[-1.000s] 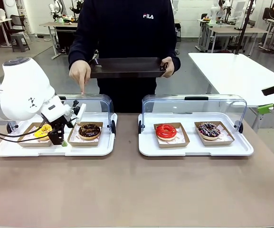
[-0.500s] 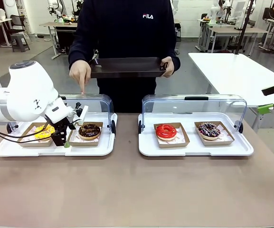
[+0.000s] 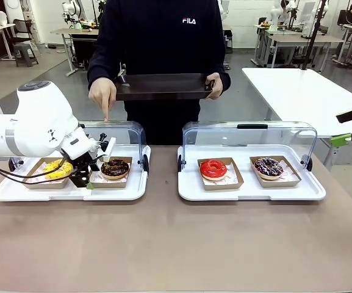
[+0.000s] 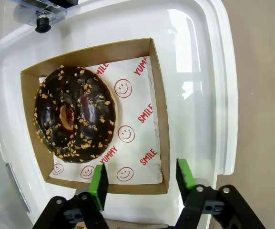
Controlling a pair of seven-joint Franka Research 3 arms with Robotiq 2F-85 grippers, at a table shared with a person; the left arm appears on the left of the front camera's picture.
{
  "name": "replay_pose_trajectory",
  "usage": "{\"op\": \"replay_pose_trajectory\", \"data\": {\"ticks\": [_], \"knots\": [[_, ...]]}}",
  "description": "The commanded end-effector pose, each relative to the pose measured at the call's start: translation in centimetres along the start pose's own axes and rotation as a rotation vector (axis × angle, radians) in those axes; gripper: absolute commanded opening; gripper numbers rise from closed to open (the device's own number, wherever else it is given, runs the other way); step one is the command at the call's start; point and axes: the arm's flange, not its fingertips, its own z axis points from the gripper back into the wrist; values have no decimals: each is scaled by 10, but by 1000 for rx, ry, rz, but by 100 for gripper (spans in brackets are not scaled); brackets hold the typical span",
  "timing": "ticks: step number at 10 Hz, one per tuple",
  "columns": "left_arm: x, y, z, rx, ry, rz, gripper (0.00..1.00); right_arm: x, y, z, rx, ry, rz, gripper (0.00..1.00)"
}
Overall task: Provide the desired donut to the person.
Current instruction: Pick up and lift the Paper togo box containing the Donut pointed at by the person.
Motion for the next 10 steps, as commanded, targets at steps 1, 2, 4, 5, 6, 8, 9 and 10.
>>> {"op": "replay_pose_trajectory", "data": {"ticks": [1, 2, 4, 5, 6, 8, 9, 10], "knots": [[-1, 5, -2, 7, -2, 25, 36, 0, -1, -3, 8, -20, -1, 100], [1, 6, -3, 5, -2, 24, 0, 0, -1, -3, 8, -20, -1, 100], [1, 8, -7, 7, 0, 20, 0, 0, -1, -3, 8, -20, -1, 100], [1, 9, -9, 7, -5, 17, 0, 0, -1, -3, 8, -20, -1, 100], [1, 10, -11, 2, -6, 14, 0, 0, -1, -3, 8, -20, -1, 100], [3, 7, -9, 8, 3, 8, 0, 0, -1, -3, 8, -20, -1, 100], [4, 4, -7, 1, -5, -5, 0, 0, -1, -3, 8, -20, -1, 100], [7, 1, -5, 0, -9, -18, 0, 0, -1, -3, 8, -20, -1, 100]]}}
